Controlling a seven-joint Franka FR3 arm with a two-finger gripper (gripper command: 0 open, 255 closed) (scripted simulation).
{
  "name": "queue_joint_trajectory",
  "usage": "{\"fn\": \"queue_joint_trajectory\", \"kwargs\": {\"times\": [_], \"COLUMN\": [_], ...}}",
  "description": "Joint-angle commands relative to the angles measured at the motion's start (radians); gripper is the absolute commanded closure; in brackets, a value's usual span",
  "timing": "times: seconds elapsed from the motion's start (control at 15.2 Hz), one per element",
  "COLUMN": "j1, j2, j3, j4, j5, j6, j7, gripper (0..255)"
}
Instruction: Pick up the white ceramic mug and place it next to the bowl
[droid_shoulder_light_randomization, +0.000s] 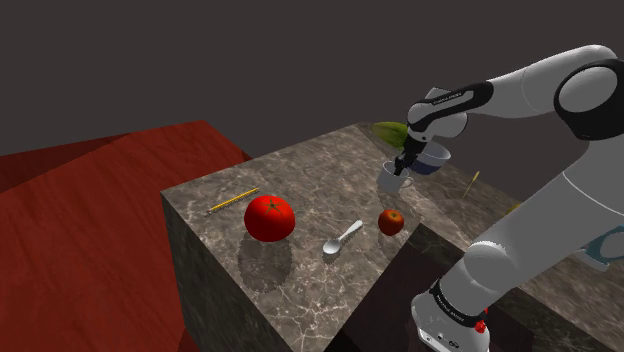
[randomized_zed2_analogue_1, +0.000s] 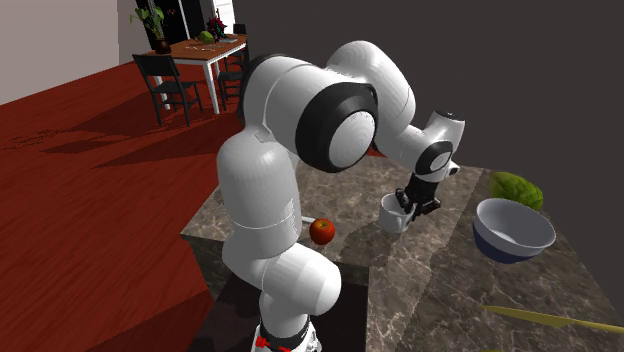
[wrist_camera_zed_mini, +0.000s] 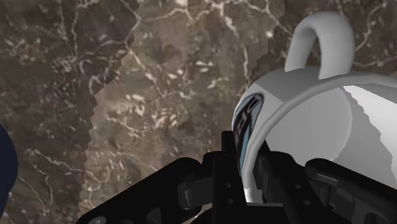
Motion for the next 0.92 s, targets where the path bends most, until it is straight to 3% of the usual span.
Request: {"fn": "queue_joint_trajectory", "kwargs": {"times": [0.0,0.4,0.46,0.79,0.86], "j1": [0.000,0.000,0.000,0.000,-0.002], "j2": [0.003,0.003,0.003,0.003,-0.019], "j3": [-0.001,-0.001,-0.001,-0.001,0.001], "j4": [-0.005,-0.005,-0.005,-0.005,0.010], "j5": [0.002,0.002,0.002,0.002,-0.010], "j6": [0.009,0.009,0.009,0.009,-0.027], "j7": [-0.002,-0.002,-0.002,-0.002,0.006], "gripper": [255,255,0,0,0]}}
